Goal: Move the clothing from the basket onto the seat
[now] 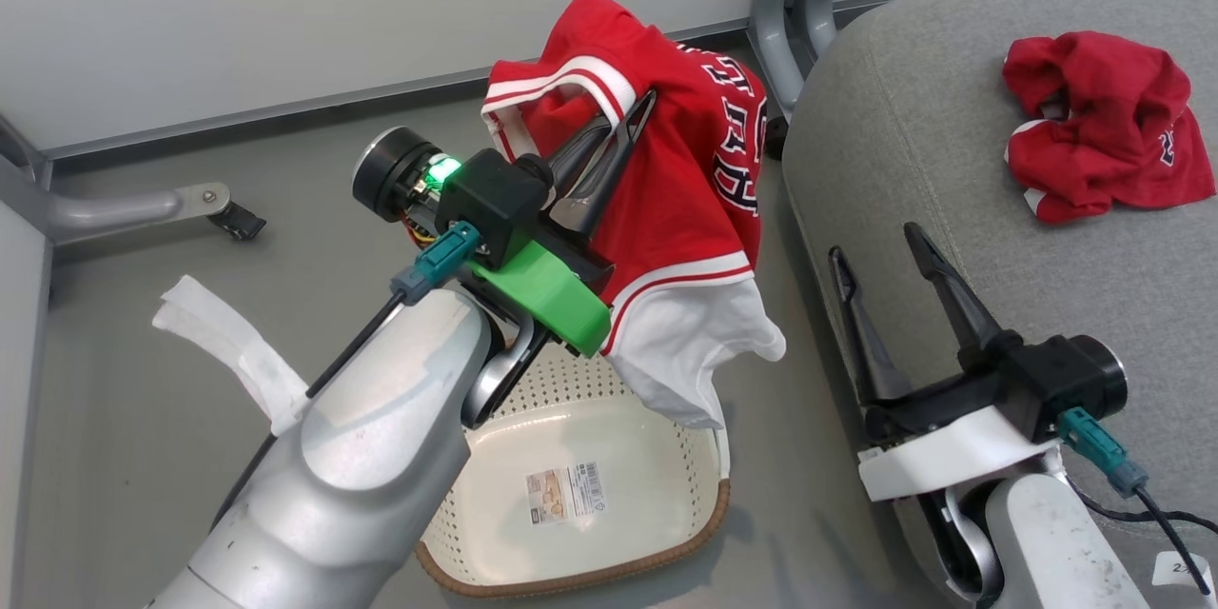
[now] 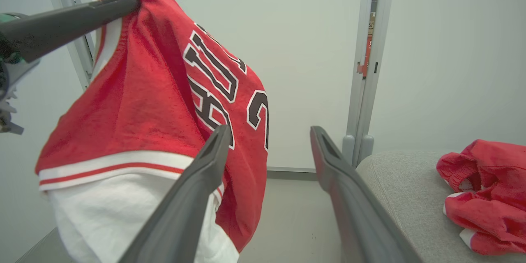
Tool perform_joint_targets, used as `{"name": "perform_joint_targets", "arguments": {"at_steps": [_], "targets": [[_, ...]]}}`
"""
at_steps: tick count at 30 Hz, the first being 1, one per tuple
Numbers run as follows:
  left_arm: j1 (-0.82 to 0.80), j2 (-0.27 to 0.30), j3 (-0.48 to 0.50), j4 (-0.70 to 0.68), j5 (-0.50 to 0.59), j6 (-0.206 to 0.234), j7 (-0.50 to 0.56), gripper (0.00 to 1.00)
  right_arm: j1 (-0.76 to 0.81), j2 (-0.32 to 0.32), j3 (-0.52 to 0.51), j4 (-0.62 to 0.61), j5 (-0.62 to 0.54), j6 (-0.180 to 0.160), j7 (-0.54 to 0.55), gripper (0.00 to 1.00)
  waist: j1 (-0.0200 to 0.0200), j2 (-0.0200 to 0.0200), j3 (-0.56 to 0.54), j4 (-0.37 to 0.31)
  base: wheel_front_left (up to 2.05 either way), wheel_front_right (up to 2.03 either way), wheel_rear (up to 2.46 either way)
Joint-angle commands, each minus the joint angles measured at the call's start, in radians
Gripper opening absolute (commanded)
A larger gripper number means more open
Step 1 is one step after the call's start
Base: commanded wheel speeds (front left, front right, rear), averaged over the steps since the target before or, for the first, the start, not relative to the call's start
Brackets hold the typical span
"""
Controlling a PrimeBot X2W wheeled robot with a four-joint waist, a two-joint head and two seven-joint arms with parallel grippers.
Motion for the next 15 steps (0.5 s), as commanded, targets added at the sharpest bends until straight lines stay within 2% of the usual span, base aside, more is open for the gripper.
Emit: {"name": "perform_joint_targets", "arguments": {"at_steps": [1,15], "targets": [[0.003,-0.005,0.003,-0.001,0.01,-0.003,-0.003,0.0,-0.004,-0.006,0.014,0.008,-0.003,-0.001,-0.002,1.0,0.0001,0.0,0.002,0.005,0.0,0.0,0.0],[-0.02,-0.044,-0.031,-0.037,0.036,-0.013,-0.003,0.0,-0.028,-0.061,0.155,0.128,0.031,-0.001,-0.002,1.0,0.0001,0.0,0.003,0.048,0.0,0.0,0.0]]}}
